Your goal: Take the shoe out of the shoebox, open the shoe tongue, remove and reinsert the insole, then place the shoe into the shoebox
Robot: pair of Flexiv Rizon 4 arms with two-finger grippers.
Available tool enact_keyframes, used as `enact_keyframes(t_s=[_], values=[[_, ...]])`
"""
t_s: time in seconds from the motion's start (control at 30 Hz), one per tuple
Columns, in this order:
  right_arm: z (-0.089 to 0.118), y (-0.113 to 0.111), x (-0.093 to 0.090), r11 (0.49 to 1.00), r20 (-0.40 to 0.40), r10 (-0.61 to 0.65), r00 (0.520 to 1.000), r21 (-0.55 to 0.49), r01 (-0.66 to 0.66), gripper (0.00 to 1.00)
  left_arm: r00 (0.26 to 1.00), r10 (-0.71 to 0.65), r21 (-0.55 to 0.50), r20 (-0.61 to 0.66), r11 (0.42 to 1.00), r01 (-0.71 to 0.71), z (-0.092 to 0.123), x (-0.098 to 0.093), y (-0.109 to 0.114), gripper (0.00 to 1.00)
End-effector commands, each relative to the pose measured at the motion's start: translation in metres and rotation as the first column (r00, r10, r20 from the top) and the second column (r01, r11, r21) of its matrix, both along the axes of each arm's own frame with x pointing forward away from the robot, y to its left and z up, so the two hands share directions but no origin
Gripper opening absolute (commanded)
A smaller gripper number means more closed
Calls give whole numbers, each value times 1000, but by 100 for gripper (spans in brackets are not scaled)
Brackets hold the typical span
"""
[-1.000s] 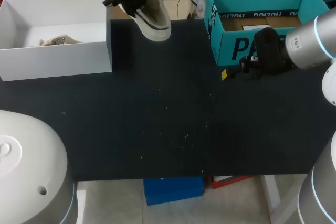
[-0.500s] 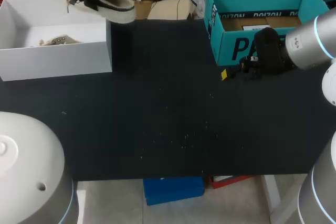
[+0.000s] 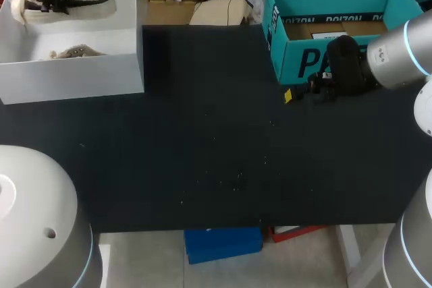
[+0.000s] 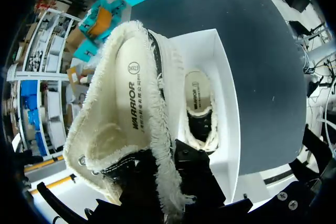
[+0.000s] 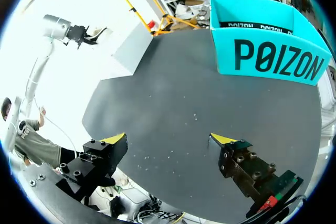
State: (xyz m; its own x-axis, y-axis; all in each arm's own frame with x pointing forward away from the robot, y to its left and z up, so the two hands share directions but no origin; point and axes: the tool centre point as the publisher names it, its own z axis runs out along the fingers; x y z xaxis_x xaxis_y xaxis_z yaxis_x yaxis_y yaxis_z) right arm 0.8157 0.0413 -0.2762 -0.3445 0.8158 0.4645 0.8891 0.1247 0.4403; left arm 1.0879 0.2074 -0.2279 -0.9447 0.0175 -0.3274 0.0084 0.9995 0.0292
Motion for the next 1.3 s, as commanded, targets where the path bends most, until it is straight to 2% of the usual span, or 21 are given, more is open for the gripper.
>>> enact_keyframes(t_s=[0.03,0.27,0.5,0.63,0.83,0.97,1.0,1.03,1.1,1.13,1.2,1.3], values=[[0,1,1,1000,-1,-1,1000,-3,1,100,973,233,4,-12,973,-232,-17,13,17,0],[0,1,1,1000,-1,-1,1000,-3,1,100,981,193,92,-11,977,-191,-53,34,22,0],[0,1,1,1000,-1,-1,1000,-3,1,100,984,175,114,-19,979,-172,-71,55,20,0],[0,1,1,1000,-1,-1,1000,-3,1,100,984,178,116,-28,978,-173,-85,60,19,0],[0,1,1,1000,-1,-1,1000,-3,1,100,985,166,141,-42,977,-159,-124,69,15,0],[0,1,1,1000,-1,-1,1000,-3,1,100,986,164,168,-20,973,-158,-141,71,9,0],[0,1,1,1000,-1,-1,1000,-3,1,100,986,164,155,-36,975,-157,-145,71,7,9],[0,1,1,1000,-1,-1,1000,-3,1,100,986,166,157,-32,975,-159,-147,70,6,25],[0,1,1,1000,-1,-1,1000,-3,1,100,986,164,163,-17,974,-160,-149,66,2,71],[0,1,1,1000,-1,-1,1000,-3,1,100,985,172,151,-23,974,-166,-147,64,1,100],[0,1,1,1000,-1,-1,1000,-3,1,100,984,174,139,-22,976,-169,-140,60,1,100],[0,1,1,1000,-1,-1,1000,-3,1,100,984,179,125,-15,976,-175,-112,53,0,100]])
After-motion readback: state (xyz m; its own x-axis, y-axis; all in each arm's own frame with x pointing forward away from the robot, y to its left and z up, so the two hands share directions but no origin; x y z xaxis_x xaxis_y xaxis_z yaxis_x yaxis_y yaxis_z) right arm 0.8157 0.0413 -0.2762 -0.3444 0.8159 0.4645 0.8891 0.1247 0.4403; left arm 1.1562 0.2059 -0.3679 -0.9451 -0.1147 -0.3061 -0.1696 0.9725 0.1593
